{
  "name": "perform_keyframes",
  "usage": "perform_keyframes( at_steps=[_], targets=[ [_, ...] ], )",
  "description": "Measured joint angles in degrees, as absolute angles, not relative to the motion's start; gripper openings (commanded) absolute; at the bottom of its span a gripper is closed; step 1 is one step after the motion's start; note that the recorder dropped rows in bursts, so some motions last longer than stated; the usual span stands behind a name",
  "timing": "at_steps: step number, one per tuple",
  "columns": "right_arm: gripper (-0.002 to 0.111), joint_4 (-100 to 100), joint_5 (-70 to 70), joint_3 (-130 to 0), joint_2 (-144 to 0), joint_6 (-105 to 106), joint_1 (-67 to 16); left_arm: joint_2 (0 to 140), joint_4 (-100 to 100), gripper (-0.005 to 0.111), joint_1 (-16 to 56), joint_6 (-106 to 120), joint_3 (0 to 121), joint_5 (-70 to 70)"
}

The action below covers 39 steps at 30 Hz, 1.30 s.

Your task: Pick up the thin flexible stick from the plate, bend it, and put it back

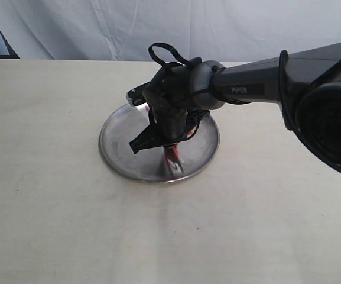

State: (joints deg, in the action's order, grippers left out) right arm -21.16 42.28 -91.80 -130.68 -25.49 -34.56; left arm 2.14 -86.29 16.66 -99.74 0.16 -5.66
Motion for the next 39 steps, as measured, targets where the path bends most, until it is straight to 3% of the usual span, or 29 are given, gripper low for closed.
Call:
perform_keyframes(
  at_steps=[24,26,31,33,35,39],
  targets=[
    [0.000,-20.2,46.0,-91.3,-124.6,-23.6,-34.6,2.1,-86.4,0.000,16.7,-99.7,0.2,-5.7],
    [0.006,-20.2,46.8,-91.3,-125.9,-22.7,-34.6,2.1,-86.4,0.000,16.7,-99.7,0.2,-5.7],
    [0.043,-19.0,48.2,-91.3,-127.4,-22.0,-34.6,2.1,-86.4,0.000,16.7,-99.7,0.2,-5.7],
    [0.048,-18.4,48.2,-91.3,-127.7,-21.9,-34.6,2.1,-86.4,0.000,16.7,-99.7,0.2,-5.7],
    [0.044,-17.5,48.2,-91.3,-127.9,-21.9,-34.6,2.1,-86.4,0.000,16.7,-99.7,0.2,-5.7],
    [0.024,-17.2,48.3,-91.3,-128.7,-21.7,-34.6,2.1,-86.4,0.000,16.7,-99.7,0.2,-5.7]
  ],
)
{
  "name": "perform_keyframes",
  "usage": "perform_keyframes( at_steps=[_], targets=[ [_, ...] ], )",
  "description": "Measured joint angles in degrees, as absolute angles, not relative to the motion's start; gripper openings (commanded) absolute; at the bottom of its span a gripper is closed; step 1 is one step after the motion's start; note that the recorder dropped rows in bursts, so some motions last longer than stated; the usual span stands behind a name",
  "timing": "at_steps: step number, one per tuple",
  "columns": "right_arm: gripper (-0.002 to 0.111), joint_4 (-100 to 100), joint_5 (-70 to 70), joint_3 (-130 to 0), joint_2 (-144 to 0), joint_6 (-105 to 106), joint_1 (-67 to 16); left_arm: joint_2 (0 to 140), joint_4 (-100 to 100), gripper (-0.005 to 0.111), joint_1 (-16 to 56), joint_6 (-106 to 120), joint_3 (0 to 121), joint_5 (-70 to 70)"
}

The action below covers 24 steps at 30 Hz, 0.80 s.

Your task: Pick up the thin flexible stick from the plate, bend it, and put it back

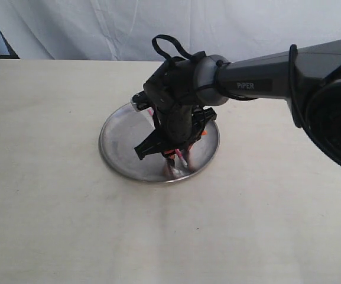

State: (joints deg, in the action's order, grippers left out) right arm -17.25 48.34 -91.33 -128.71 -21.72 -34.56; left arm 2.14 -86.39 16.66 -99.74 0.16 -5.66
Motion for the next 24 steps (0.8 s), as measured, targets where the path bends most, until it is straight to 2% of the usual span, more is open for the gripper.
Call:
perform_keyframes(
  at_steps=[3,9,24],
  targets=[
    [0.011,-17.0,48.3,-91.3,-129.1,-21.6,-34.6,2.1,-86.4,0.000,16.7,-99.7,0.2,-5.7],
    [-0.001,-14.4,49.0,-92.2,-130.5,-18.0,-34.6,2.1,-86.4,0.000,16.7,-99.7,0.2,-5.7],
    [-0.001,-14.8,43.0,-91.4,-123.5,-17.7,-34.6,2.1,-86.4,0.000,16.7,-99.7,0.2,-5.7]
  ],
)
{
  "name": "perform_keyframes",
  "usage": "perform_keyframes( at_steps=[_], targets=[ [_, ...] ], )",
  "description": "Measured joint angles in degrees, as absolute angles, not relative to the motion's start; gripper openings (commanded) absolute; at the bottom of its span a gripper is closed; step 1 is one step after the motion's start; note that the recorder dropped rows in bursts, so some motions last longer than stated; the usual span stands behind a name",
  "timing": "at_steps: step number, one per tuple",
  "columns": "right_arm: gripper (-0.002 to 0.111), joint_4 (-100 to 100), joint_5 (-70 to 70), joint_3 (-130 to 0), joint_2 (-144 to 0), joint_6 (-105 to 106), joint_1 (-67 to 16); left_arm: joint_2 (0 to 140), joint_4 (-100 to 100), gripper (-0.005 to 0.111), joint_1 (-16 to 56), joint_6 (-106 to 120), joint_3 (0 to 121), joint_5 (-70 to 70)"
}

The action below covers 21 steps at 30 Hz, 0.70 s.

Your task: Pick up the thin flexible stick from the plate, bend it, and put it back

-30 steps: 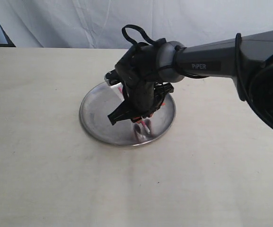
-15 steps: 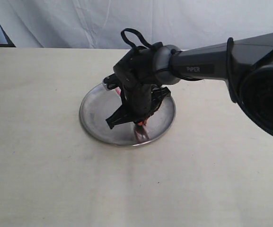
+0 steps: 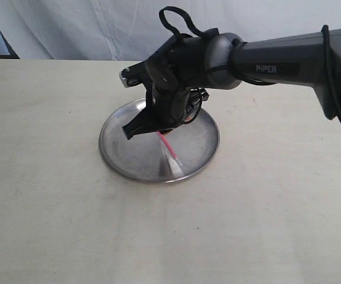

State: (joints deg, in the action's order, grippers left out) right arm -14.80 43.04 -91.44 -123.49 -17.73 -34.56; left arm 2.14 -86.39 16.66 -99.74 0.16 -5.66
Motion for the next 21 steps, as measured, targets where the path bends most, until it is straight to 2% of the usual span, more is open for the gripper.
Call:
perform_keyframes(
  at_steps=[18,21],
  targets=[
    [-0.001,-19.5,36.9,-91.4,-128.4,-19.9,-34.6,2.1,-86.4,0.000,16.7,-99.7,0.2,-5.7],
    [0.005,-20.4,36.9,-91.4,-128.9,-21.0,-34.6,2.1,-86.4,0.000,16.7,-99.7,0.2,-5.7]
  ],
)
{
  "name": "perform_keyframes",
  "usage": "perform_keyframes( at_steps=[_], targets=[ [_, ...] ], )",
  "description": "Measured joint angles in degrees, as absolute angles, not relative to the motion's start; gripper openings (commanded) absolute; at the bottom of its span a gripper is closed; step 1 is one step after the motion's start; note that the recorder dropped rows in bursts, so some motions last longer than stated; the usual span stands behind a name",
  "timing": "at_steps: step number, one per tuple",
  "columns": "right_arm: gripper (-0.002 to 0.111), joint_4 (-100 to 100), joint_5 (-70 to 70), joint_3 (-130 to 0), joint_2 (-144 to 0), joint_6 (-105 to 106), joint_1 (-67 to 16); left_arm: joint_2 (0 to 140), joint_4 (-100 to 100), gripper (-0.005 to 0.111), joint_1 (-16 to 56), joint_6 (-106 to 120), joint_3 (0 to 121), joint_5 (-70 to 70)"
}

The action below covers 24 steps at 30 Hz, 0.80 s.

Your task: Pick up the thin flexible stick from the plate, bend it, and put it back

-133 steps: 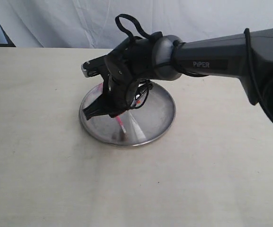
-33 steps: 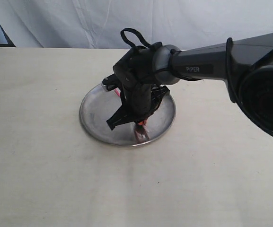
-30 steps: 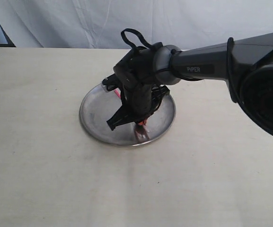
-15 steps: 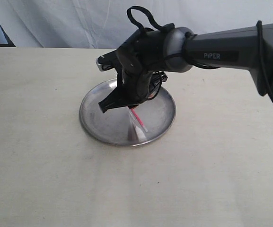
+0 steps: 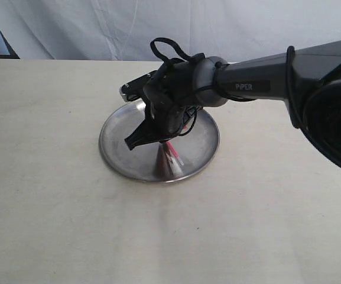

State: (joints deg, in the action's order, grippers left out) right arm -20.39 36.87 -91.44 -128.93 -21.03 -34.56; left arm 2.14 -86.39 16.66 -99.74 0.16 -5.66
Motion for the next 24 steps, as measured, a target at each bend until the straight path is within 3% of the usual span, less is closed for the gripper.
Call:
perform_keyframes(
  at_steps=[6,9,18,20,24],
  targets=[
    [0.048,-20.5,36.9,-91.4,-129.1,-21.6,-34.6,2.1,-86.4,0.000,16.7,-99.7,0.2,-5.7],
    [0.058,-20.4,36.9,-91.4,-129.1,-21.6,-34.6,2.1,-86.4,0.000,16.7,-99.7,0.2,-5.7],
    [0.056,-20.9,36.4,-91.5,-130.5,-21.9,-34.6,2.1,-86.4,0.000,16.7,-99.7,0.2,-5.7],
    [0.046,-20.9,36.6,-91.5,-130.8,-22.0,-34.6,2.1,-86.4,0.000,16.7,-99.7,0.2,-5.7],
    [0.006,-20.5,36.6,-92.1,-131.5,-22.3,-34.7,2.1,-86.4,0.000,16.7,-99.7,0.2,-5.7]
  ],
)
